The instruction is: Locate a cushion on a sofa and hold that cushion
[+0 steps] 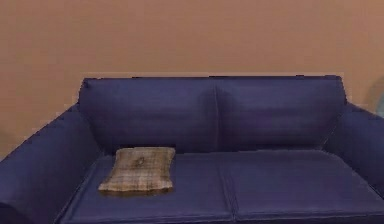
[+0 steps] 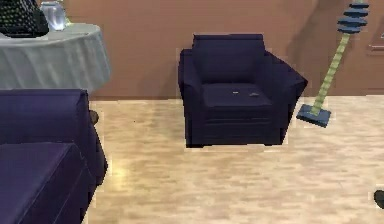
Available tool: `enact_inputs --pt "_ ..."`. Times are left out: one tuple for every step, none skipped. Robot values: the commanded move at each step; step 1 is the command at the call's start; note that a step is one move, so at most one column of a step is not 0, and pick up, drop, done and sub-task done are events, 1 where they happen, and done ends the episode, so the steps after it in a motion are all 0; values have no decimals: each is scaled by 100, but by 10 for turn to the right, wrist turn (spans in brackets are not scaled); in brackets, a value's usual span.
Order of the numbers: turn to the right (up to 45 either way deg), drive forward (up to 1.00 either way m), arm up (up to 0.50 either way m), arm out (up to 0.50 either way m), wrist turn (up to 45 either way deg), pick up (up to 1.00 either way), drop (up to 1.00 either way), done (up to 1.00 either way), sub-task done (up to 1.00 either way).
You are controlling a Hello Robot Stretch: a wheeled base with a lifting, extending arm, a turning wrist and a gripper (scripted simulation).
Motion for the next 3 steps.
enact_inputs --pt "0 10 0 0 0 0 0 0 0" --pt "-450 0 0 0 0 0 0 0 0" --pt "-450 0 0 0 0 0 0 0 0"
